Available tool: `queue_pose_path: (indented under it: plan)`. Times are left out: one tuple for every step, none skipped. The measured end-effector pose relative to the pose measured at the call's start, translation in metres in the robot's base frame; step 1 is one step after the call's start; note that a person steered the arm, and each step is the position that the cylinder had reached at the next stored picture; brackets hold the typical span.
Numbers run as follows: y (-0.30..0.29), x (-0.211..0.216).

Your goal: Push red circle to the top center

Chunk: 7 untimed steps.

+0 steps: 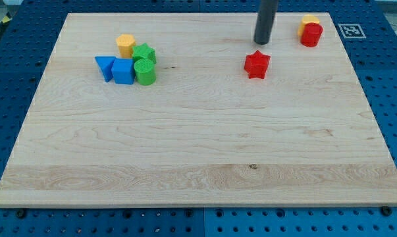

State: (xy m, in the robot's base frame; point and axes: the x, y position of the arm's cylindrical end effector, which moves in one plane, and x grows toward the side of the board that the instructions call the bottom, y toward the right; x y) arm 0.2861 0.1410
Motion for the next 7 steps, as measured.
queue_pose_path:
  plan:
    - [0.024,0.002]
    - [0.031,0.002]
    - [0.033,0.002]
    - [0.040,0.009]
    - [0.063,0.019]
    - [0.100,0.019]
    - [0.128,0.019]
